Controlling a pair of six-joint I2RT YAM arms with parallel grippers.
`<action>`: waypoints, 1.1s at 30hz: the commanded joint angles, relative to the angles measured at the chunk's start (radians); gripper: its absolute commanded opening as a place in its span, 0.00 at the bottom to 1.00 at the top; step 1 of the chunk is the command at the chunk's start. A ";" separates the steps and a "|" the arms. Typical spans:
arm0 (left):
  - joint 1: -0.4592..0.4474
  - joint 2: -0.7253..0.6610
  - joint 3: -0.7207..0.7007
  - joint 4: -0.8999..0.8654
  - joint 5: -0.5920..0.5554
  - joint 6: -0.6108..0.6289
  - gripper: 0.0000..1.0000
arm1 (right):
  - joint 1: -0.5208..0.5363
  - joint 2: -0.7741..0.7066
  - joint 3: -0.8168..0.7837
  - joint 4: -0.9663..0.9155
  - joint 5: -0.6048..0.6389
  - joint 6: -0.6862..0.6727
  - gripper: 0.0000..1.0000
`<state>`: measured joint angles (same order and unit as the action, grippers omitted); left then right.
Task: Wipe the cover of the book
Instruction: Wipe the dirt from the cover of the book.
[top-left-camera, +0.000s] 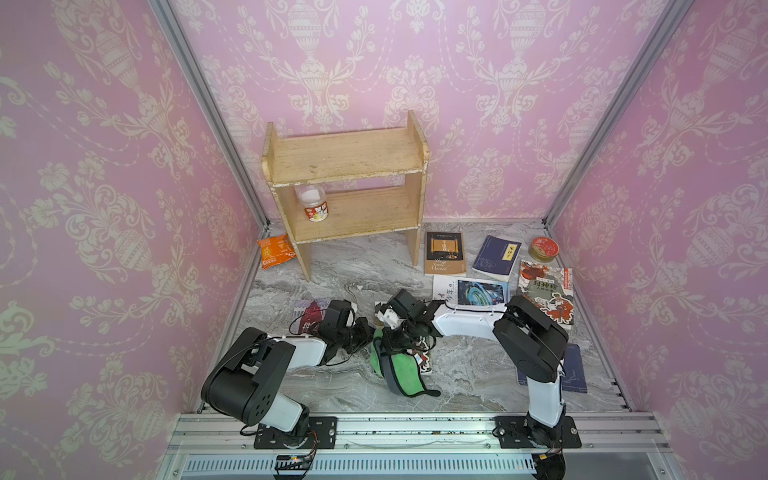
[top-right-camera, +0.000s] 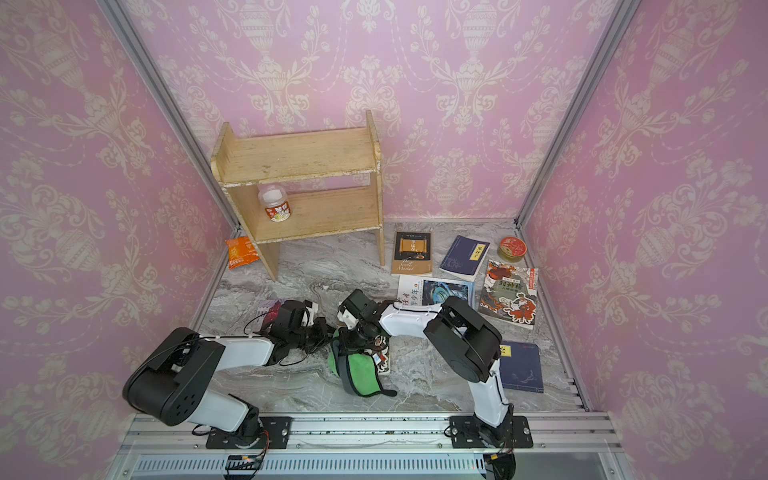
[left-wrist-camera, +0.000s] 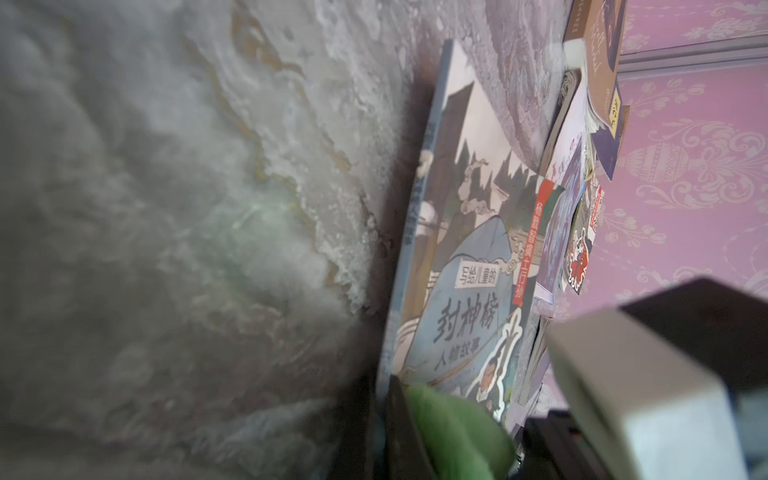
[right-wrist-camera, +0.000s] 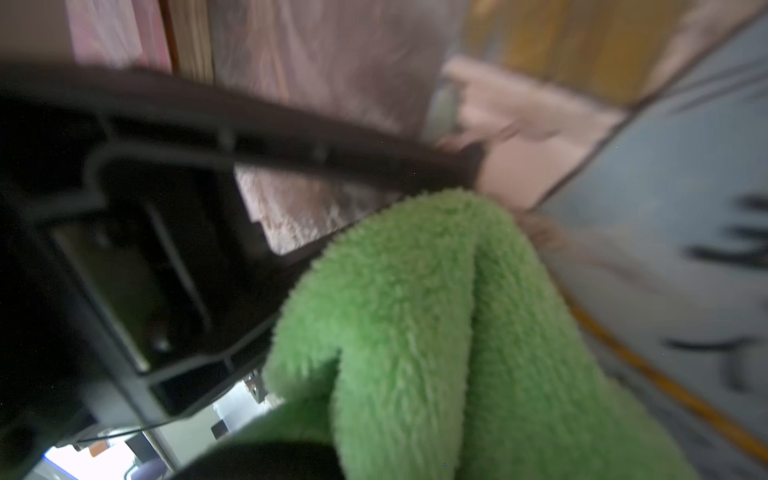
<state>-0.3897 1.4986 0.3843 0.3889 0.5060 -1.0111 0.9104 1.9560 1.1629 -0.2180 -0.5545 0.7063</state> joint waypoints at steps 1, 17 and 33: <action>-0.016 0.004 -0.014 0.002 0.002 -0.035 0.00 | -0.005 -0.008 -0.151 -0.069 0.001 -0.010 0.00; -0.016 0.031 0.010 0.011 0.015 -0.027 0.00 | -0.164 -0.123 -0.206 -0.191 0.150 -0.041 0.00; -0.017 0.094 0.047 0.034 0.037 -0.011 0.00 | -0.325 -0.360 -0.525 -0.176 0.170 0.011 0.00</action>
<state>-0.4034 1.5620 0.4202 0.4282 0.5388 -1.0199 0.6456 1.5864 0.7033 -0.2005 -0.5415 0.7334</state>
